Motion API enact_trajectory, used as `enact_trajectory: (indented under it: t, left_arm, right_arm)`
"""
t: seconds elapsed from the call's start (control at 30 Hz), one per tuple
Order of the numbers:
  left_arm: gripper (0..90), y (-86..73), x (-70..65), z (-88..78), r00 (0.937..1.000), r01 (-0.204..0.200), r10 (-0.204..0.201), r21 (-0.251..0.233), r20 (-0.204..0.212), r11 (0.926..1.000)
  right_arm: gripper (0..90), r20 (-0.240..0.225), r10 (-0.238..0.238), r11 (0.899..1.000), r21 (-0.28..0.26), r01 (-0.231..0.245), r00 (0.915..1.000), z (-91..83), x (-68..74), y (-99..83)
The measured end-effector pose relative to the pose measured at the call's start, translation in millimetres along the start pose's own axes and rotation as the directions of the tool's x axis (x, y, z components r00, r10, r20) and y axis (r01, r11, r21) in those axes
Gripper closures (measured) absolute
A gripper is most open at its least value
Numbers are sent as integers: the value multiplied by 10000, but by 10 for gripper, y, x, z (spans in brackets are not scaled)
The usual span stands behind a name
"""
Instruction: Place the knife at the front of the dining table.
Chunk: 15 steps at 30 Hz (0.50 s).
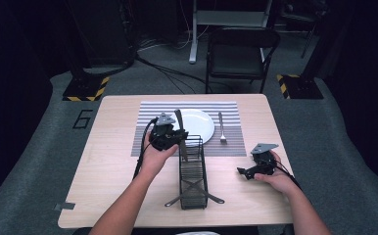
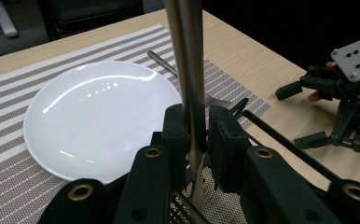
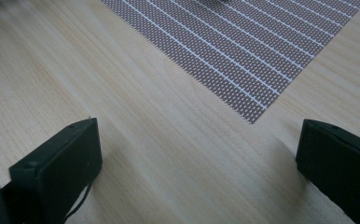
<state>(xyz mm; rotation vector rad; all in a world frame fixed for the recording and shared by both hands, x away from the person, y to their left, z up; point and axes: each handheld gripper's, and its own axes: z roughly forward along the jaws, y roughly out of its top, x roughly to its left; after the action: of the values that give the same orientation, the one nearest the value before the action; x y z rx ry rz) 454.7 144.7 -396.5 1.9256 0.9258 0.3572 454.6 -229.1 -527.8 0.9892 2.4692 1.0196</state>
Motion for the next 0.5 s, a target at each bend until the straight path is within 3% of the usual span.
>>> enact_trajectory:
  t: [0.23,0.5]
  left_arm:
    - [812,7,-5,29,9993,197,-191,-184,313,9996]
    - [822,9,-55,19,9999,-92,96,-261,132,9996]
  right_arm:
    - [0,1,3,10000,-2,-3,10000,0,0,0]
    - [0,1,1,10000,-2,-1,10000,0,0,0]
